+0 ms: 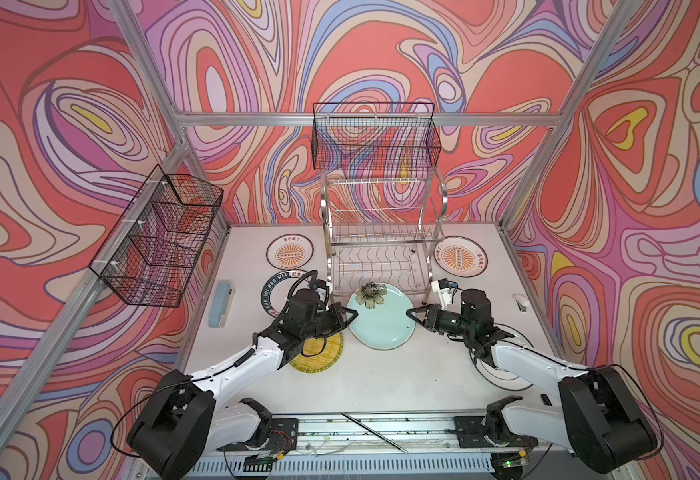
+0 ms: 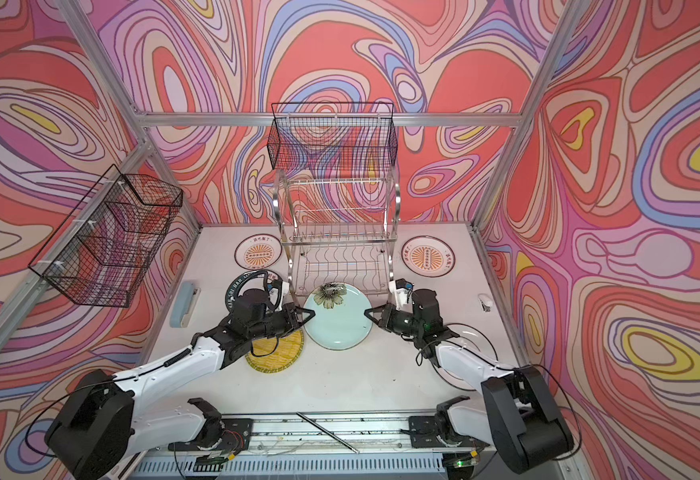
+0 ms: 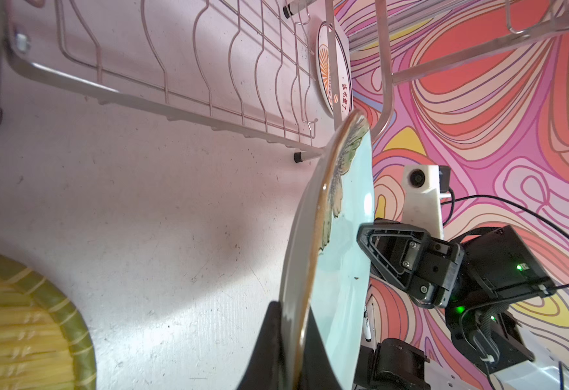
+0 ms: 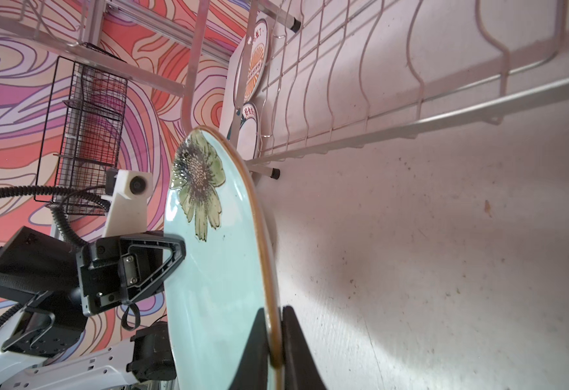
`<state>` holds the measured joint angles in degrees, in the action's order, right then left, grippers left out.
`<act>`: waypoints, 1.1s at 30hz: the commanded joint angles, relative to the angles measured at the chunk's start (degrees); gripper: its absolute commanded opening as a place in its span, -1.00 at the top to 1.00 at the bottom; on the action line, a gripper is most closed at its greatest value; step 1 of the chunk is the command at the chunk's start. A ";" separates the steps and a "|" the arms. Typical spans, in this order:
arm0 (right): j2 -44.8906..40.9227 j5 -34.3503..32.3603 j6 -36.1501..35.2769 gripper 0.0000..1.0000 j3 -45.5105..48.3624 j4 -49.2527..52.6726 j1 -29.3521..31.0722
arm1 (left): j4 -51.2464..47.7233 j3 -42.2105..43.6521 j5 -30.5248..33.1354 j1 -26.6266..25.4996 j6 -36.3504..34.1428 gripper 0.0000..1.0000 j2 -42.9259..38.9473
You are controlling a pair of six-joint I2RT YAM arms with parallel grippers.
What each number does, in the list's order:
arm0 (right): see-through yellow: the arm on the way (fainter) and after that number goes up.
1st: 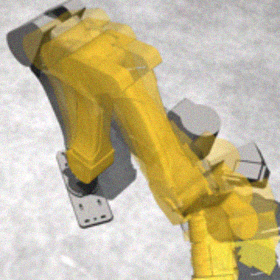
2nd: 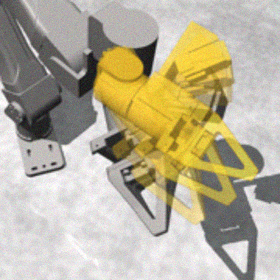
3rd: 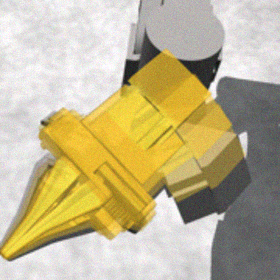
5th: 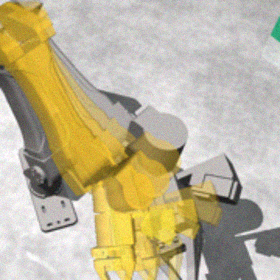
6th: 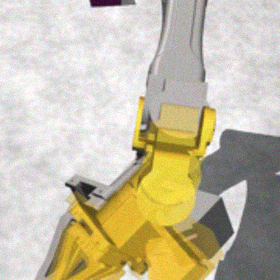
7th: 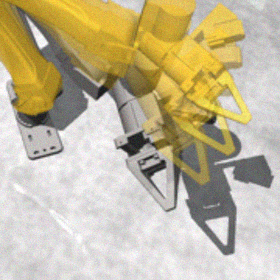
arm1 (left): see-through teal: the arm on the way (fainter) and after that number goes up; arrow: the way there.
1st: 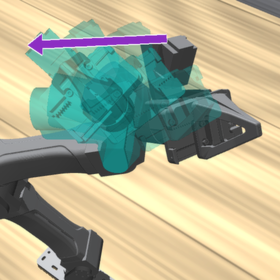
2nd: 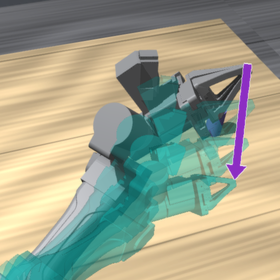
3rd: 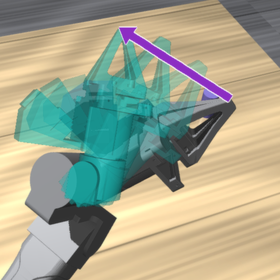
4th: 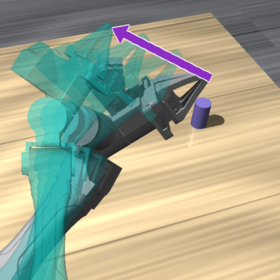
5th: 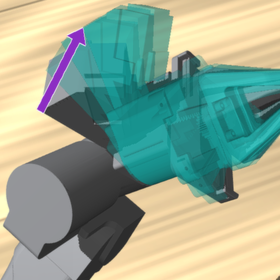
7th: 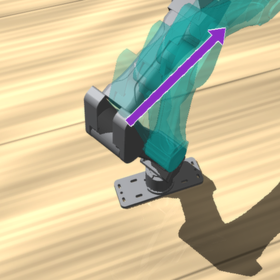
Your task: Load the plates into the dish rack
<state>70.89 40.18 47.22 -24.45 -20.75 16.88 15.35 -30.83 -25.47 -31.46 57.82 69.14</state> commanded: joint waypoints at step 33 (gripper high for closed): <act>5.28 5.78 9.48 0.21 -0.81 -25.80 8.30 | 15.76 4.81 7.71 -1.14 0.03 1.00 -5.03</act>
<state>75.90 39.20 54.87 -24.43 -38.22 22.02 24.29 -25.50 -18.35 -31.92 57.67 63.77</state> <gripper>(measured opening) 0.398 0.097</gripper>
